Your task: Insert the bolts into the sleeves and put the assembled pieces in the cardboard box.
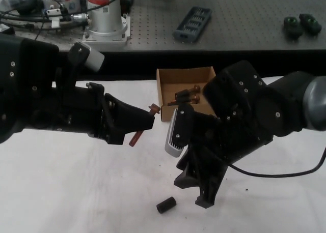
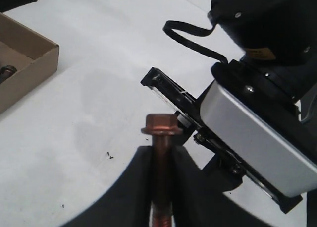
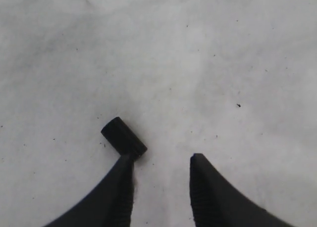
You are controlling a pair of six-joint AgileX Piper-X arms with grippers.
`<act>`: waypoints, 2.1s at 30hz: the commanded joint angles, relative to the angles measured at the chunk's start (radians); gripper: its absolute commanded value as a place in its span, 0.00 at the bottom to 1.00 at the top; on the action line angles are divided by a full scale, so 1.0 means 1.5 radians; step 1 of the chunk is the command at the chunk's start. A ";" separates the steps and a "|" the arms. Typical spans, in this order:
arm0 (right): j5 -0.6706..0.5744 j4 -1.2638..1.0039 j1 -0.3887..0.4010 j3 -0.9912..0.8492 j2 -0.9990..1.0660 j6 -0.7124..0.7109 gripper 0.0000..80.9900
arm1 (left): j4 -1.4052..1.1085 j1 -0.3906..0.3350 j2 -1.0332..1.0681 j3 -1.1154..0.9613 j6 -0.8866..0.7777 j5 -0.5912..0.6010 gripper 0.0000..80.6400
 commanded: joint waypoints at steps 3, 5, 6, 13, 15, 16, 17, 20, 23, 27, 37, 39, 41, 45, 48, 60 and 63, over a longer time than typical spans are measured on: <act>-0.010 -0.002 0.001 -0.006 0.009 -0.009 0.35 | 0.007 0.002 -0.009 0.005 -0.008 0.020 0.01; -0.020 -0.002 0.001 -0.006 0.017 -0.013 0.35 | 0.007 0.010 -0.009 0.016 -0.008 0.020 0.01; -0.018 -0.001 0.002 -0.006 0.021 -0.013 0.35 | 0.007 0.015 -0.009 0.022 -0.008 0.020 0.01; -0.047 -0.002 0.018 -0.006 0.048 -0.021 0.35 | 0.006 0.027 -0.009 0.049 -0.007 0.020 0.01; -0.056 -0.006 0.026 -0.006 0.054 -0.021 0.35 | 0.006 0.027 -0.009 0.049 -0.011 0.020 0.01; -0.057 -0.006 0.031 -0.007 0.056 -0.027 0.35 | 0.006 0.027 -0.009 0.049 -0.011 0.020 0.01; -0.059 -0.006 0.034 -0.007 0.056 -0.033 0.35 | 0.006 0.027 -0.009 0.049 -0.011 0.020 0.01; -0.066 0.002 0.045 -0.013 0.056 -0.046 0.35 | 0.006 0.027 -0.009 0.049 -0.011 0.020 0.01; -0.066 0.005 0.050 -0.014 0.056 -0.074 0.35 | 0.006 0.027 -0.009 0.049 -0.011 0.020 0.01; -0.059 0.005 0.050 -0.014 0.056 -0.110 0.35 | 0.006 0.027 -0.009 0.049 -0.012 0.020 0.01; -0.046 -0.014 0.050 -0.012 0.056 -0.159 0.35 | 0.006 0.027 -0.009 0.049 -0.036 0.029 0.01; -0.042 -0.015 0.050 -0.013 0.056 -0.178 0.35 | 0.006 0.027 -0.009 0.049 -0.036 0.041 0.01; -0.024 -0.015 0.048 -0.013 0.056 -0.201 0.35 | 0.006 0.027 -0.009 0.049 -0.036 0.045 0.01; -0.018 -0.025 0.046 -0.013 0.058 -0.216 0.35 | 0.006 0.027 -0.012 0.049 -0.040 0.056 0.01; -0.018 -0.023 0.047 -0.013 0.072 -0.236 0.35 | 0.006 0.027 -0.019 0.051 -0.040 0.056 0.01; -0.018 -0.014 0.045 -0.013 0.095 -0.311 0.35 | 0.009 0.027 -0.042 0.057 -0.040 0.056 0.01; -0.018 -0.012 0.045 -0.013 0.098 -0.319 0.32 | 0.011 0.027 -0.042 0.057 -0.040 0.056 0.01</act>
